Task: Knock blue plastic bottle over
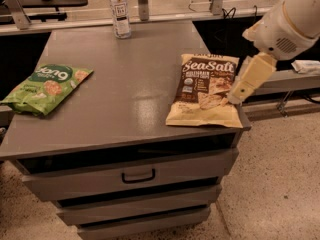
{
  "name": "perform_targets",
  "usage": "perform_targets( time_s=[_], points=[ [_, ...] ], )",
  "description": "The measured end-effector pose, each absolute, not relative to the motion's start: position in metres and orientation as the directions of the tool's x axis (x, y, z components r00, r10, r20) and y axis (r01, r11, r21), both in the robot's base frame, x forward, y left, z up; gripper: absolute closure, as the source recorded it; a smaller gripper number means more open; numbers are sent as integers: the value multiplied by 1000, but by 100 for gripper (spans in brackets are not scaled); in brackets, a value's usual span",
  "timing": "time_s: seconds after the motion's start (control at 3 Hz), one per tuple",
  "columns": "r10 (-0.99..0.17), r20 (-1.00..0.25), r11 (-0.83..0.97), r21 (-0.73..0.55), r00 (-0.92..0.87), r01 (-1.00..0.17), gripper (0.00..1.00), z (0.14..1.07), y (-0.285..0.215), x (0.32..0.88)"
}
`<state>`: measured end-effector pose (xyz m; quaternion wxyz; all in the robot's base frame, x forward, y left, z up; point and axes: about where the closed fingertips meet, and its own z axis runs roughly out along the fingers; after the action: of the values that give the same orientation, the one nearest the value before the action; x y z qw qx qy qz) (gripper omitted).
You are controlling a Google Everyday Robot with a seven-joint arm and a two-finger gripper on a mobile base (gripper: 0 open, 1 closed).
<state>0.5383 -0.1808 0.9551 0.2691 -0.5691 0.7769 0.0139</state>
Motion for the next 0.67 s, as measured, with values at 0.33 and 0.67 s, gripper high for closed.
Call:
perform_targets(
  time_s=[0.33,0.67],
  points=[
    [-820,-548,385,-317,-164,-867,0,956,-146,604],
    [-754,-646,425,-343,-118,-838,0,972,-111,656]
  ],
)
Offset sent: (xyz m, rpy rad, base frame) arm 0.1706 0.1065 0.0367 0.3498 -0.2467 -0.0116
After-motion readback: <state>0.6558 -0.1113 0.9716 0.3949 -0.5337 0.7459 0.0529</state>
